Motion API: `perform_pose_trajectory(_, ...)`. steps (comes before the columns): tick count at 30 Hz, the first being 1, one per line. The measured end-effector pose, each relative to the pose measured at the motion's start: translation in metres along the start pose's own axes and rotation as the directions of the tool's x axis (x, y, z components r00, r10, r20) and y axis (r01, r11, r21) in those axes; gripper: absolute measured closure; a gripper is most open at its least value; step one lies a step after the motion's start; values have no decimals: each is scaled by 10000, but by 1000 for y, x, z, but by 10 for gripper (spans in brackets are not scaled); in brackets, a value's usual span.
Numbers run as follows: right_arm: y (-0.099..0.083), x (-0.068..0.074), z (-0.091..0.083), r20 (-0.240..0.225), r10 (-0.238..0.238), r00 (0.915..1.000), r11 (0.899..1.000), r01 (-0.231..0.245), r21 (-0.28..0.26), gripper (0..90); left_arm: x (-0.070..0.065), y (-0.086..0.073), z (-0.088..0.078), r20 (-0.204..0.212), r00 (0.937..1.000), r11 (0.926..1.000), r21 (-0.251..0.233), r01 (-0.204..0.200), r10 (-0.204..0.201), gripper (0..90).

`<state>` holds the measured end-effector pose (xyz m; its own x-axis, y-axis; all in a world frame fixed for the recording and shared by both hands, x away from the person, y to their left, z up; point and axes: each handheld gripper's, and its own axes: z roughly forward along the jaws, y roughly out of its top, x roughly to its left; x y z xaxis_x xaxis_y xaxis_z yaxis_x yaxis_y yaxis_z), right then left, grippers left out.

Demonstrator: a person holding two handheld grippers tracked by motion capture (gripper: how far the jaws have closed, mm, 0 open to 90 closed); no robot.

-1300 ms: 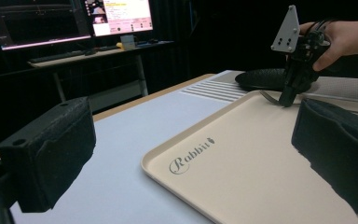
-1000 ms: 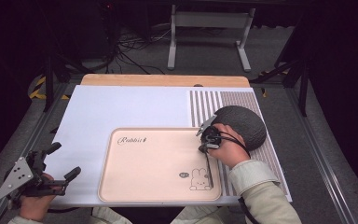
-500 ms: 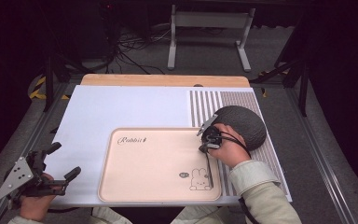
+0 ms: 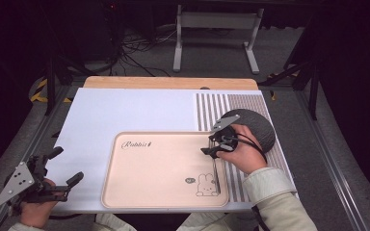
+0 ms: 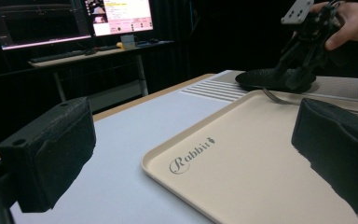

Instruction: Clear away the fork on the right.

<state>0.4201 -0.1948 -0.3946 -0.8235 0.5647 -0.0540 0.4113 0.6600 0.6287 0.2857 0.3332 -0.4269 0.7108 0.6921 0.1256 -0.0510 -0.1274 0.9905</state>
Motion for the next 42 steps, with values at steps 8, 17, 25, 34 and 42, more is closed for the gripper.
perform_pose_trajectory(8,-5,3,-41,578,502,9971,9747,-363,-2207,185,-1,0,1,-4,10000,10000,7,-12,12,4)
perform_pose_trajectory(17,-20,7,-74,892,617,9941,9304,-249,-3657,180,0,0,0,-55,10000,10000,-18,19,-19,4)
perform_pose_trajectory(25,-40,7,-95,1100,894,9899,8818,-273,-4708,177,-1,0,1,-77,9999,10000,-49,64,-65,4)
perform_pose_trajectory(34,-71,6,-113,1431,1294,9812,8323,-290,-5536,168,-1,0,0,-97,9999,10000,-36,26,-27,4)
perform_pose_trajectory(42,-99,3,-122,1662,1578,9734,7846,-214,-6196,153,-1,0,0,-103,9999,10000,-35,22,-23,4)
